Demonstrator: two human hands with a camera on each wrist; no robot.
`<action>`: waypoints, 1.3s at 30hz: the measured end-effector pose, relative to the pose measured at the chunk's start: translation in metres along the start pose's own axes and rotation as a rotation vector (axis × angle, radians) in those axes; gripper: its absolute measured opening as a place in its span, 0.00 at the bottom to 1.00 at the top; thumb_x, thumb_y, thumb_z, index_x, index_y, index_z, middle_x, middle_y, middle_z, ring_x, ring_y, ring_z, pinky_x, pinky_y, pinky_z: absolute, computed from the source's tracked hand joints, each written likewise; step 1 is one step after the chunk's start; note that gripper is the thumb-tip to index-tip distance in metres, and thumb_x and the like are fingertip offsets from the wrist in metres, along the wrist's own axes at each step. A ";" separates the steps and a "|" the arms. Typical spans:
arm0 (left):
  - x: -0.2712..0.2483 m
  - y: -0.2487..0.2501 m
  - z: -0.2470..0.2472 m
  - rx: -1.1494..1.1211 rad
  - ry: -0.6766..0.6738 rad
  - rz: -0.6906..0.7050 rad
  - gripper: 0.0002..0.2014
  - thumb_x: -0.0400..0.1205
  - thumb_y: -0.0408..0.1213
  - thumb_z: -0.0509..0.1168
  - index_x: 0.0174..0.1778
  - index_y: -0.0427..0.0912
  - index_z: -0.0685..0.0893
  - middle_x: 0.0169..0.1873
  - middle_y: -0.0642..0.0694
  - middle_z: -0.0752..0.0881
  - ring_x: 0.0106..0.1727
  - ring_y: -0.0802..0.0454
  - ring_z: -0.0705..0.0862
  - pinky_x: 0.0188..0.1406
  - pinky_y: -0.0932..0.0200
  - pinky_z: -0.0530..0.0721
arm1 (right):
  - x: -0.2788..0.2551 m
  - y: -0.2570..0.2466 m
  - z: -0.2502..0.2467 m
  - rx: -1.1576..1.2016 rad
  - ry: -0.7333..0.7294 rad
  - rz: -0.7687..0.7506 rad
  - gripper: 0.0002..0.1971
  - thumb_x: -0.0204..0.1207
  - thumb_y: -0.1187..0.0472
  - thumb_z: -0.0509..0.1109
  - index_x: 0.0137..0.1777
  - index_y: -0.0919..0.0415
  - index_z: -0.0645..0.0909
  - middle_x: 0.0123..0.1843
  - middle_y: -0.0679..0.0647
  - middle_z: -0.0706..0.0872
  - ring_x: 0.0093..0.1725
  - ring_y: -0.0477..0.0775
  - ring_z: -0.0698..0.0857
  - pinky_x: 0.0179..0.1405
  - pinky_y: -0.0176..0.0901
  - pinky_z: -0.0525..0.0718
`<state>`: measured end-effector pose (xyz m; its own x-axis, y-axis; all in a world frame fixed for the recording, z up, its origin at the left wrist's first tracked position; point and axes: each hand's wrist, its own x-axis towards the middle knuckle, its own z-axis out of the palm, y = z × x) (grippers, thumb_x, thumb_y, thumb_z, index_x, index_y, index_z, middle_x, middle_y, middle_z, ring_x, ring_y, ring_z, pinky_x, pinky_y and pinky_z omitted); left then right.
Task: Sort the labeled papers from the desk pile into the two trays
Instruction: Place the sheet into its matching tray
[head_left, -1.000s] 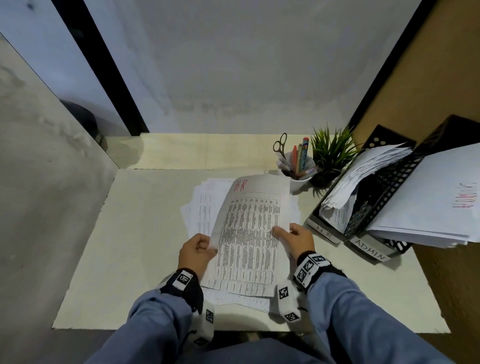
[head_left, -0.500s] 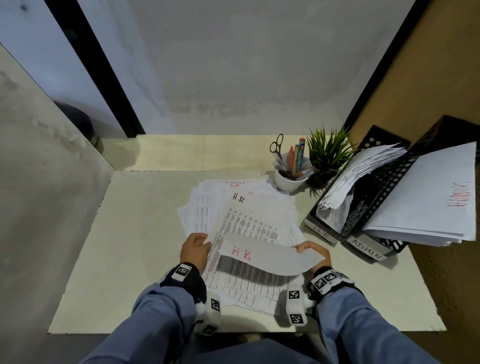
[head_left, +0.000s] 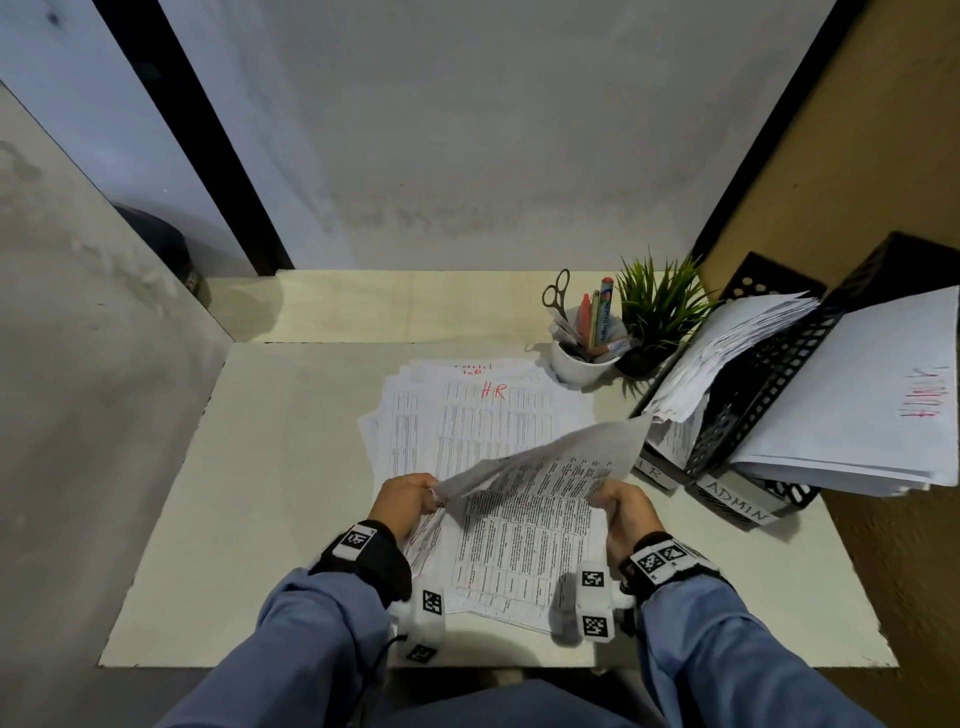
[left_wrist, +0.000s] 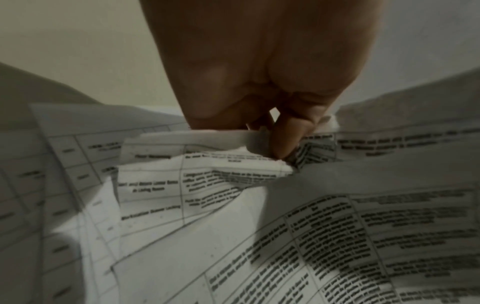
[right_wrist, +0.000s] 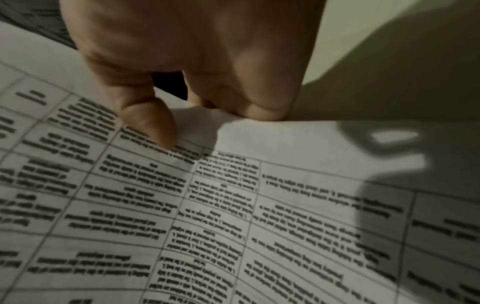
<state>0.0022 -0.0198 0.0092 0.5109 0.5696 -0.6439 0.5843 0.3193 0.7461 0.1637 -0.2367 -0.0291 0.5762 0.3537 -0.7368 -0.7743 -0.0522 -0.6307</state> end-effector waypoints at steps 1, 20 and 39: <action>-0.002 0.001 0.000 -0.011 -0.008 0.002 0.25 0.68 0.11 0.51 0.15 0.43 0.77 0.13 0.51 0.71 0.24 0.50 0.64 0.22 0.65 0.62 | -0.006 -0.004 0.004 -0.001 -0.031 0.002 0.22 0.44 0.70 0.69 0.43 0.71 0.77 0.47 0.68 0.83 0.47 0.69 0.83 0.53 0.63 0.84; 0.046 -0.007 0.000 0.010 0.233 -0.051 0.08 0.67 0.30 0.62 0.39 0.43 0.83 0.43 0.37 0.86 0.42 0.43 0.81 0.57 0.45 0.85 | -0.021 -0.025 -0.005 -0.186 0.021 -0.132 0.18 0.63 0.87 0.68 0.42 0.64 0.83 0.36 0.58 0.88 0.45 0.61 0.81 0.49 0.53 0.79; -0.002 0.011 0.008 0.196 0.283 0.368 0.14 0.79 0.23 0.59 0.43 0.38 0.91 0.55 0.43 0.89 0.58 0.49 0.84 0.61 0.63 0.75 | -0.022 -0.031 -0.004 -0.229 0.036 -0.083 0.28 0.59 0.91 0.61 0.57 0.70 0.82 0.50 0.66 0.88 0.54 0.66 0.84 0.54 0.54 0.83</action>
<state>0.0130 -0.0237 0.0171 0.5302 0.8094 -0.2524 0.5191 -0.0745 0.8515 0.1760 -0.2469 0.0060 0.6477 0.3323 -0.6856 -0.6465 -0.2364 -0.7253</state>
